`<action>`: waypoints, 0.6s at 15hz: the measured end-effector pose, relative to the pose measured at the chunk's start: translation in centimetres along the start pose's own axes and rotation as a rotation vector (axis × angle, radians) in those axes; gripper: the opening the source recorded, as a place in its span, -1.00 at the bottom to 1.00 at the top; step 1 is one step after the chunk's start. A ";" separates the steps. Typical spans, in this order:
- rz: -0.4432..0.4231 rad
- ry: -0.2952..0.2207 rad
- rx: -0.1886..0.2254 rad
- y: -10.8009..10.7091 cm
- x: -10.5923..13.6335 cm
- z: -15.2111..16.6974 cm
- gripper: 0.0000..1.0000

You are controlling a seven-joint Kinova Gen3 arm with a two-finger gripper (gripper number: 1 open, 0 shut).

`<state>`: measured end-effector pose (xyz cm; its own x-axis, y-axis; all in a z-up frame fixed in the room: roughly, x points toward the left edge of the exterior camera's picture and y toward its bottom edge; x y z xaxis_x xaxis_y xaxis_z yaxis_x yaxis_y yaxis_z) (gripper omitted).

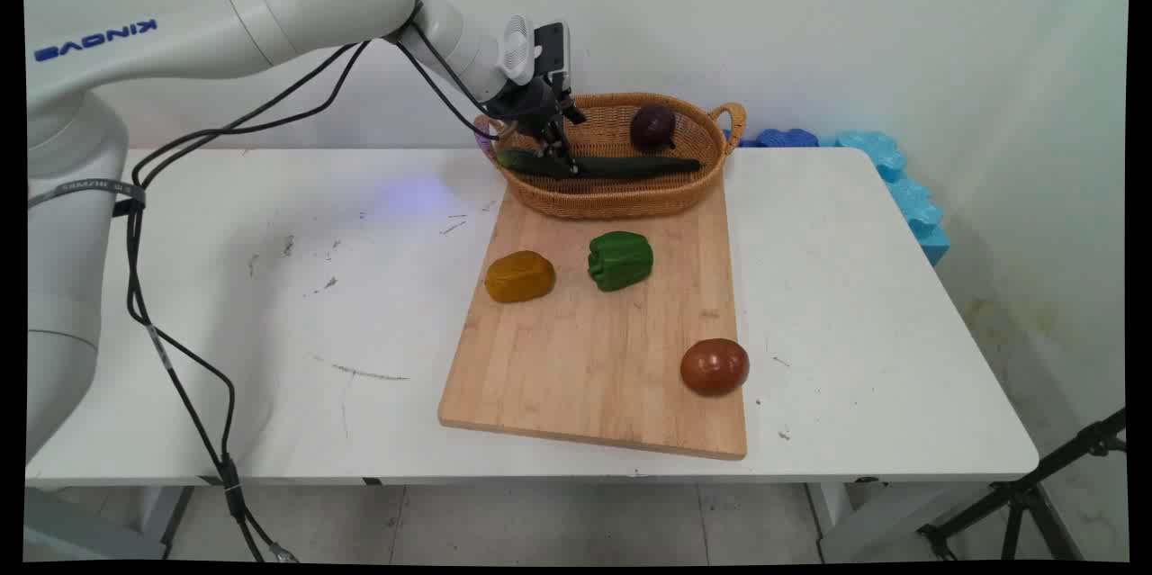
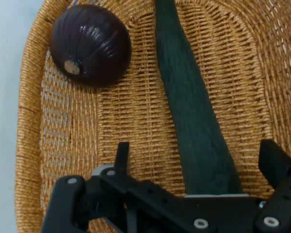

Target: Pick up the potato from the cutting board

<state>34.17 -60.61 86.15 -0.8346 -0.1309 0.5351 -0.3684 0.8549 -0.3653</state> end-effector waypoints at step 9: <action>-0.125 0.001 0.017 1.0 1.4 -5.0 1.00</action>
<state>34.64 -57.41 90.34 -0.7814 -0.2349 0.5782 -0.4761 0.8234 -0.3089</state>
